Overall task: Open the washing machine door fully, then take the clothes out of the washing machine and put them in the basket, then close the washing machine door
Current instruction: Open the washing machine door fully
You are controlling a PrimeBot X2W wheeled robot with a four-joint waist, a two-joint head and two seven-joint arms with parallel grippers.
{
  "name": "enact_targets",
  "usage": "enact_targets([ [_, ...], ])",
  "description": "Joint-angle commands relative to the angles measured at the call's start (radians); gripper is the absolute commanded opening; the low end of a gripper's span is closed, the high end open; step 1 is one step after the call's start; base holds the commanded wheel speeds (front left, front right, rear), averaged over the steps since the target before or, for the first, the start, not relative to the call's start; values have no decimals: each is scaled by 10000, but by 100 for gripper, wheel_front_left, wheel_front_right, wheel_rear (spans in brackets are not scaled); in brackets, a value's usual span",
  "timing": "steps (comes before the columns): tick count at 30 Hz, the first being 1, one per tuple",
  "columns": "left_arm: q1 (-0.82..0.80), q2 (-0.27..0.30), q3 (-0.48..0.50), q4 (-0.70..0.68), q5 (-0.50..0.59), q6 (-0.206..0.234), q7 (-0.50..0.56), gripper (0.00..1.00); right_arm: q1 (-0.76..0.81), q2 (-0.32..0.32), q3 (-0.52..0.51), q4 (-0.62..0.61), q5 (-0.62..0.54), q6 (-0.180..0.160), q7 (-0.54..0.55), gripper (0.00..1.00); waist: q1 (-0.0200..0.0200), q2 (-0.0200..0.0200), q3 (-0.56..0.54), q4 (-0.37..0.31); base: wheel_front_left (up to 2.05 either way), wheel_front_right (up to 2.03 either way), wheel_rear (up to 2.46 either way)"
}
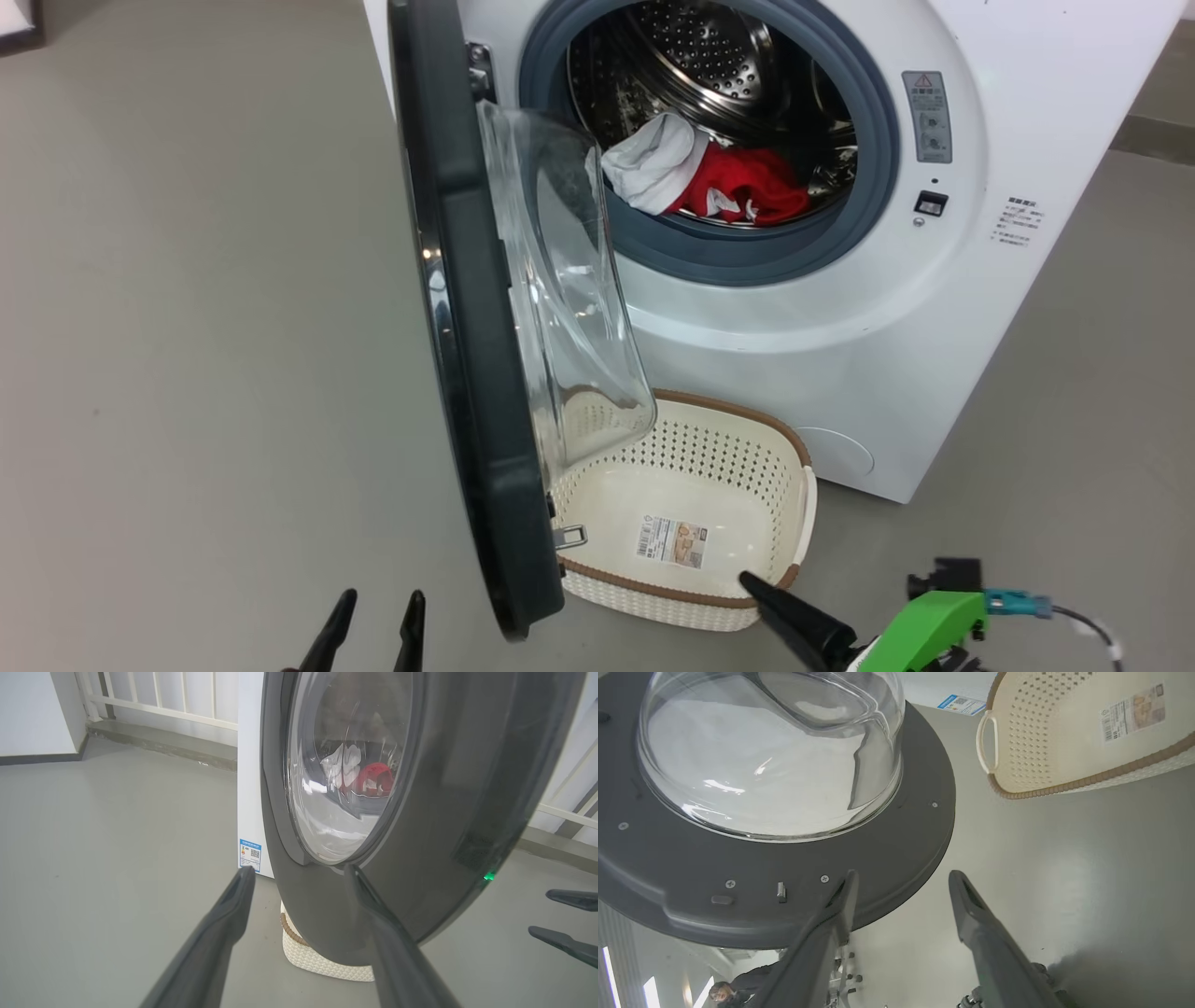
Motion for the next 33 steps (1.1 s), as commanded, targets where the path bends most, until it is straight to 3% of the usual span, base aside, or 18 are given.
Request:
enact_targets([
  [1,-49,77,355,-191,73,-66,-122,100,-96,-221,239,-446,-680,77,-730,100,0,-1,28,-66,0,0,0],
  [6,-78,77,381,-157,62,-77,-122,100,11,-811,1190,-527,-2423,77,-2873,100,0,-1,59,-148,0,0,0],
  [7,-78,77,381,-157,62,-77,-122,100,11,-811,1190,-527,-2423,77,-2873,100,0,-1,59,-148,0,0,0],
  [15,-98,77,372,-83,33,-89,-122,100,-358,-1689,3007,41,-3821,77,-5974,100,0,-1,38,-188,0,0,0],
  [19,-84,77,388,-105,7,-94,-122,100,-598,-1951,3435,495,-4535,77,-6602,100,0,-1,13,-186,0,0,0],
  [25,-109,77,439,-135,-16,-100,-122,100,-343,-1679,1744,160,-7388,77,-6641,100,0,-1,62,-213,0,0,0],
  [33,-146,77,481,-182,-22,-107,-122,100,623,-703,-304,-858,-10661,77,-6644,100,0,-1,89,-236,0,0,0],
])
